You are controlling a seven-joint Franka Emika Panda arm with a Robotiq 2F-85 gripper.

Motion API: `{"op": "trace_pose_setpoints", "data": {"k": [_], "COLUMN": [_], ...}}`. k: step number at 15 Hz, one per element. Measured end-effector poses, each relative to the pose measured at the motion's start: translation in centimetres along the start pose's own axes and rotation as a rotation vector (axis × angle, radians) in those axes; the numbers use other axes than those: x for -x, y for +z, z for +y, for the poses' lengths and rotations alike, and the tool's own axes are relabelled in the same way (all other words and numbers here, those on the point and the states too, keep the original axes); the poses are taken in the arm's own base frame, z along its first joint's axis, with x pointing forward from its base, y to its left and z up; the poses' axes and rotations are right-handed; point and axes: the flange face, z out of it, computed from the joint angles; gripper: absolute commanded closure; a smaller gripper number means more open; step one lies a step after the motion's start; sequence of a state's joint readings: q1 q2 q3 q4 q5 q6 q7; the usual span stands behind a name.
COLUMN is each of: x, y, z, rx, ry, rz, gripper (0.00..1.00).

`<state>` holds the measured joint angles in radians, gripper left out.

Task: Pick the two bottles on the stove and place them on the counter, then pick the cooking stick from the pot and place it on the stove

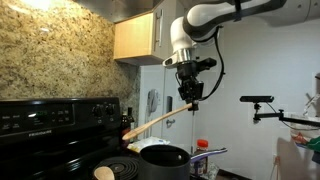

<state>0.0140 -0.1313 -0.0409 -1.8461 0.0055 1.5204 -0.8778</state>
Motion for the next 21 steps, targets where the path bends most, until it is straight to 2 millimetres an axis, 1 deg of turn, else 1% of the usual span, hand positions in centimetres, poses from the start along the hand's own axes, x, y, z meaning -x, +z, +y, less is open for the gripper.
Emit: {"op": "trace_pose_setpoints", "data": {"k": [2, 3, 5, 6, 7, 8, 10, 11, 13, 15, 17, 19, 21], "x": [-2.2, -3.7, -6.3, -7.2, -7.6, -7.7, -7.7, -7.7, -8.1, -8.7, -9.2, -9.6, -10.1], "y": [1.0, 1.9, 3.9, 4.6, 4.9, 4.9, 4.7, 4.7, 4.6, 5.0, 6.2, 8.4, 10.9], "z": [-0.6, -0.7, -0.8, -0.7, -0.6, -0.5, -0.5, -0.5, -0.4, -0.5, -1.0, -2.0, -3.5], "rx": [-0.08, -0.123, -0.184, -0.196, -0.201, -0.201, -0.198, -0.207, -0.214, -0.206, -0.185, -0.144, -0.096], "ry": [-0.019, -0.031, -0.088, -0.102, -0.109, -0.111, -0.112, -0.083, 0.012, 0.106, 0.196, 0.283, 0.366], "rz": [0.072, 0.111, 0.141, 0.137, 0.134, 0.135, 0.139, 0.144, 0.178, 0.224, 0.272, 0.317, 0.359], "gripper": [0.86, 0.7, 0.7, 0.7, 0.7, 0.86, 0.86, 0.86, 0.86, 0.86, 0.86, 0.86, 0.86]}}
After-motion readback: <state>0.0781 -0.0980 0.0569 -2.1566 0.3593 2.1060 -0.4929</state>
